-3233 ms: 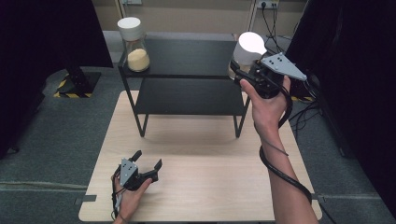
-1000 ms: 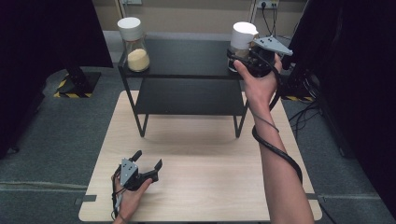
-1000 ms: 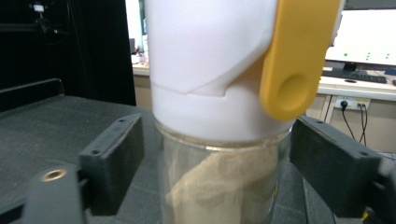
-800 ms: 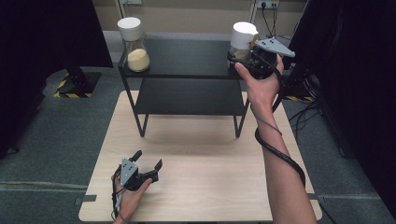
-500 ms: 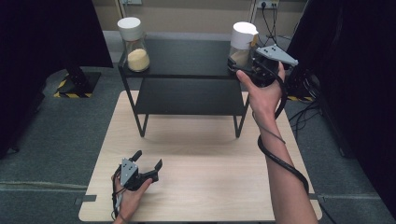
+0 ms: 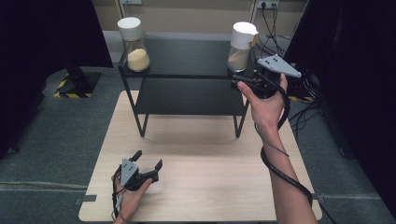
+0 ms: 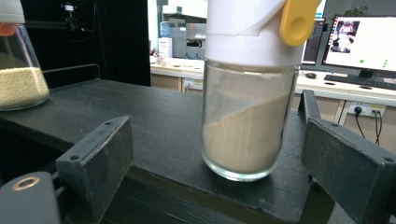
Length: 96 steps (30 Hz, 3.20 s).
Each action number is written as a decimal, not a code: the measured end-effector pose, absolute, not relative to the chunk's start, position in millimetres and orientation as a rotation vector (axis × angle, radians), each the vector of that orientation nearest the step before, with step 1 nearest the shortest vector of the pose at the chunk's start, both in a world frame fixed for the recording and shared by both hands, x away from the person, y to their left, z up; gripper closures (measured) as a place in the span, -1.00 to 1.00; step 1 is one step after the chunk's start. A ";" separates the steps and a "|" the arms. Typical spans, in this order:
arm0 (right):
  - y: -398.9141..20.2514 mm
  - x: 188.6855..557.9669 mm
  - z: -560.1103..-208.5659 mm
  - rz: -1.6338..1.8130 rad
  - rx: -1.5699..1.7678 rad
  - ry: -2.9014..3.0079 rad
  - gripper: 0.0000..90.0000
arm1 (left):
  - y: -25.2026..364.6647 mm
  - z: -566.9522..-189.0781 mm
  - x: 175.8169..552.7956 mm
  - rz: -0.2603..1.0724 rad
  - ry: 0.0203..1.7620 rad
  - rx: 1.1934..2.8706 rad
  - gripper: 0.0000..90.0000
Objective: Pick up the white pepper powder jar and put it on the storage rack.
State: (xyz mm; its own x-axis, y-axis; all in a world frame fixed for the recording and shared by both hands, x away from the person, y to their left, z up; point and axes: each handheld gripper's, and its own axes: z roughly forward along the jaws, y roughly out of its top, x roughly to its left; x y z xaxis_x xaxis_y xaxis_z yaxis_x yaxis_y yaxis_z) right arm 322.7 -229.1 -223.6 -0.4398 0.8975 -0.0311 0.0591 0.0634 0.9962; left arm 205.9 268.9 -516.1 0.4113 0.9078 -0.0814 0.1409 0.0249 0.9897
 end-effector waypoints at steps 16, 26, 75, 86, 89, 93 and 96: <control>-239.1 298.6 -245.7 1.485 0.922 1.644 -0.79 | 268.7 -516.1 205.7 0.783 1.003 1.436 -0.81; -238.1 288.4 -259.4 1.487 0.899 1.676 -0.79 | 268.6 -516.3 205.5 0.785 1.002 1.436 -0.81; -266.6 247.4 -387.7 1.473 0.994 1.808 -0.80 | 267.9 -516.4 205.1 0.792 1.000 1.438 -0.81; -278.0 236.7 -423.4 1.460 1.059 1.824 -0.80 | 267.8 -516.4 205.1 0.792 1.001 1.438 -0.81; -279.4 233.2 -431.4 1.457 1.066 1.826 -0.80 | 268.0 -516.4 205.0 0.792 1.002 1.436 -0.81; -279.5 229.1 -440.5 1.448 1.067 1.835 -0.80 | 267.7 -516.5 204.9 0.794 1.000 1.437 -0.81; -279.7 226.9 -444.7 1.445 1.071 1.838 -0.80 | 267.7 -516.6 204.8 0.794 1.000 1.437 -0.81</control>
